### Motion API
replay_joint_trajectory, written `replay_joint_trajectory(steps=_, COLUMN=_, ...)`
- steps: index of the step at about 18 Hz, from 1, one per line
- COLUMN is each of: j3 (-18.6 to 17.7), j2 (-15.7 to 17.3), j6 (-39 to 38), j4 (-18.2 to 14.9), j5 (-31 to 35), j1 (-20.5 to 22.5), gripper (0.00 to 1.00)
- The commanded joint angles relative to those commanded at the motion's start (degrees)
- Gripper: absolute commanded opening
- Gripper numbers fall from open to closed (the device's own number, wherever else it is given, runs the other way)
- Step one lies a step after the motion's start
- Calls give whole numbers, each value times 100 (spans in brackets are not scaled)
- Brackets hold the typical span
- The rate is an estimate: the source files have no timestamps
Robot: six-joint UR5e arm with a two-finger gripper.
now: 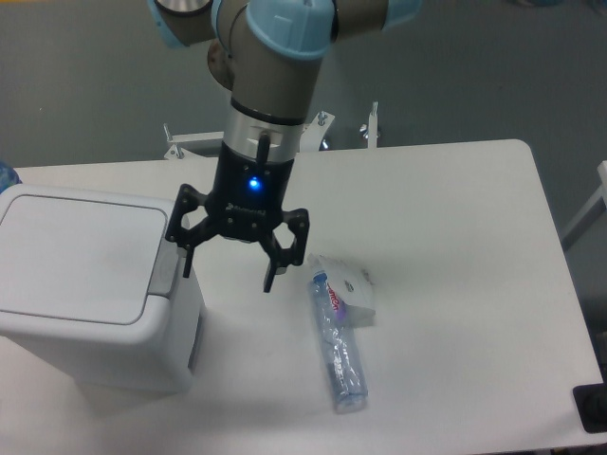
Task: Open the trash can
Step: 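Position the open gripper at the lid's raised tab edge, then push the lid tab to flip the trash can lid open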
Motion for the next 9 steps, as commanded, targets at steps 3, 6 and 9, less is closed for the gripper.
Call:
replay_joint_trajectory(steps=3, j3=-35, j2=9, j6=0, j4=0, j5=0, j1=0, gripper=100)
replay_joint_trajectory(steps=6, j3=-106, j2=26, j6=0, j4=0, j5=9, j1=-9, gripper=100)
replay_joint_trajectory(steps=9, j3=-106, j2=26, j6=0, j4=0, j5=9, j1=-9, gripper=100)
